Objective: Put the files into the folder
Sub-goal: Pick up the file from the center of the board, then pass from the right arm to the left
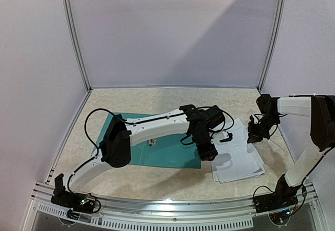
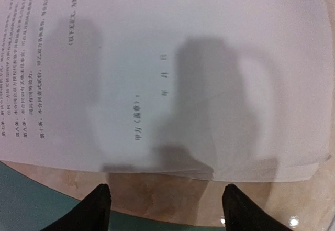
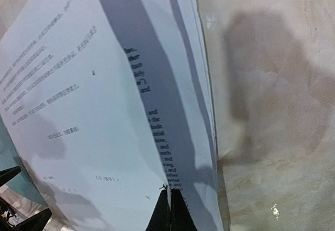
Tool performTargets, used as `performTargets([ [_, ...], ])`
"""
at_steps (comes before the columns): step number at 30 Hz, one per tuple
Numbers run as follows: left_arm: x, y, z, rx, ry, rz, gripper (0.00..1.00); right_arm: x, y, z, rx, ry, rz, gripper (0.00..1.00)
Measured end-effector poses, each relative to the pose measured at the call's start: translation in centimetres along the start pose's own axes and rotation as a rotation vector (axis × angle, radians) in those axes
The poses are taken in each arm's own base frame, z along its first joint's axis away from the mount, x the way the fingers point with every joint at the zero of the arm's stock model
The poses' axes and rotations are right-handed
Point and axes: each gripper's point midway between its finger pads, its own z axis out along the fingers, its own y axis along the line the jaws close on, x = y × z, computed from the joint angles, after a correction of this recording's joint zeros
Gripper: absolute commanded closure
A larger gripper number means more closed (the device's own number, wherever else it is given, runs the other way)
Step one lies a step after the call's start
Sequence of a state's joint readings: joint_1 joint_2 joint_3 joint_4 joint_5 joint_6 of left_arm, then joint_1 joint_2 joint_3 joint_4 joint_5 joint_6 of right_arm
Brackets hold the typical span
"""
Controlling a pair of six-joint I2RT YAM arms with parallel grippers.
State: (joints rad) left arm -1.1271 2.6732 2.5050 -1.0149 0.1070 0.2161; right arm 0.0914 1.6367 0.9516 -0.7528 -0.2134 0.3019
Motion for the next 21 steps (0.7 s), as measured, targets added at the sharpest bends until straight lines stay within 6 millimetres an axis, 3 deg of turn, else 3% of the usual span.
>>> performTargets([
  [3, -0.6, -0.3, -1.8, 0.040, -0.024, 0.018, 0.13, -0.7, 0.9, -2.2, -0.015, -0.018, -0.025, 1.00],
  [6, -1.3, -0.7, -5.5, 0.083, -0.057, 0.036, 0.07, -1.9, 3.5, -6.5, -0.046, -0.090, -0.091, 1.00],
  [8, -2.2, -0.3, -9.7, 0.091, -0.114, 0.048, 0.04, -2.5, 6.0, -9.8, -0.080, -0.154, -0.160, 1.00],
  [12, -2.8, 2.1, -22.3, 0.071, -0.295, 0.029, 0.02, -1.8, 12.8, -17.2, -0.162, -0.281, -0.344, 1.00],
  [14, -1.3, 4.6, -28.6, 0.031, -0.380, -0.013, 0.01, -0.6, 16.5, -20.9, -0.215, -0.341, -0.439, 1.00],
  [15, -0.4, 5.8, -30.7, 0.008, -0.409, -0.036, 0.01, 0.1, 18.2, -22.5, -0.239, -0.368, -0.482, 1.00],
  [17, 3.2, 9.3, -35.2, -0.059, -0.450, -0.122, 0.01, 1.4, 21.4, -25.4, -0.288, -0.416, -0.554, 1.00],
  [21, 11.5, 14.6, -39.1, -0.150, -0.450, -0.319, 0.00, 3.6, 28.0, -29.1, -0.364, -0.487, -0.689, 1.00],
])
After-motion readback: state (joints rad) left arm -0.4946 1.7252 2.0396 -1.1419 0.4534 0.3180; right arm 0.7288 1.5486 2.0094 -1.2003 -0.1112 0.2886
